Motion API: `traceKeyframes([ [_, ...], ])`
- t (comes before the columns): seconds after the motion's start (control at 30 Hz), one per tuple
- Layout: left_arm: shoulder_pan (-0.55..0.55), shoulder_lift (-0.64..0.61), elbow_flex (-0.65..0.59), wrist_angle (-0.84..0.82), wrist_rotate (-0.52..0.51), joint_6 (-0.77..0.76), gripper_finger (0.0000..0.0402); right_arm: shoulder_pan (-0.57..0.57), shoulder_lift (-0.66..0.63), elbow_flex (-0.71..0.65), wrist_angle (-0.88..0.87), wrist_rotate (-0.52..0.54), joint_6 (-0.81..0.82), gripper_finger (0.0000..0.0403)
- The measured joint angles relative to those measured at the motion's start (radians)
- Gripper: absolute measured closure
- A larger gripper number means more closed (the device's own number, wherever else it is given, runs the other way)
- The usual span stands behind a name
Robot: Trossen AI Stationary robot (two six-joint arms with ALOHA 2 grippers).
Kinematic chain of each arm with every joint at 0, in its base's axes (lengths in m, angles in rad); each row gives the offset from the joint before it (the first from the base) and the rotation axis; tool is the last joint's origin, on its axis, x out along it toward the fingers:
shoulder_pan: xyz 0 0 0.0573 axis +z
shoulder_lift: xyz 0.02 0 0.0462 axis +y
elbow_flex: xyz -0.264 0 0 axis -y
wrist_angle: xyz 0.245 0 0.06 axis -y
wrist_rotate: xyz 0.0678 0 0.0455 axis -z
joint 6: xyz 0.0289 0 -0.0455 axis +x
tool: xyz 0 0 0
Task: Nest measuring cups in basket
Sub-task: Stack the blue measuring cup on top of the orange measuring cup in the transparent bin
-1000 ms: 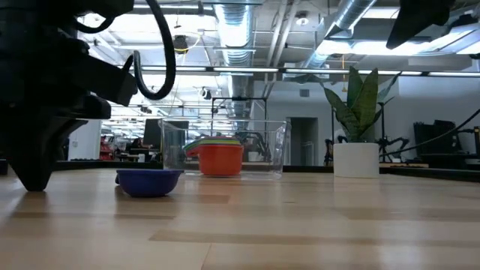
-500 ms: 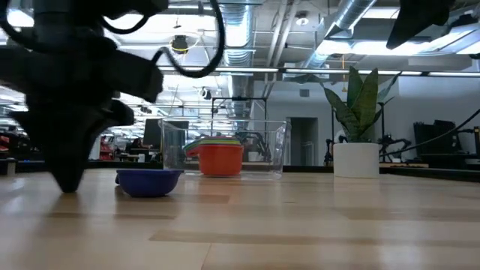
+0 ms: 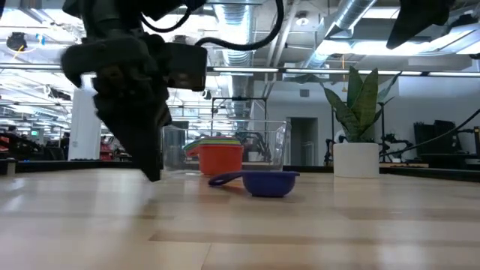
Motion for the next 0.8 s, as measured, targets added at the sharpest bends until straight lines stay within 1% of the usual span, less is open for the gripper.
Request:
traceKeyframes([
  [0.07,-0.003,0.0,0.001,0.001,0.022,-0.013,0.0401,0.0,0.0,0.0,0.0,0.0,0.0,0.0369],
  [0.13,-0.001,0.0,0.026,-0.006,0.017,-0.019,0.0401,0.0,0.0,0.0,-0.001,0.0,-0.001,0.0369],
  [0.2,0.011,-0.001,0.068,0.053,0.014,0.014,0.0401,0.0,0.0,0.0,-0.005,0.001,-0.002,0.0369],
  [0.27,0.02,-0.002,0.106,0.138,0.013,0.086,0.0401,-0.001,0.0,0.0,-0.012,0.0,-0.002,0.0369],
  [0.37,0.028,-0.002,0.145,0.254,-0.003,0.248,0.0401,-0.001,0.0,0.0,-0.024,0.0,-0.001,0.0369],
  [0.47,0.045,-0.003,0.18,0.281,-0.014,0.347,0.0395,-0.001,0.0,0.0,-0.023,0.0,-0.001,0.0369],
  [0.6,0.069,-0.003,0.191,0.274,-0.005,0.427,0.0368,-0.001,0.0,0.0,-0.023,-0.001,-0.001,0.0369],
  [0.8,0.068,0.015,0.193,0.285,0.044,0.538,0.0308,-0.001,0.0,0.0,-0.043,-0.002,-0.001,0.0369],
])
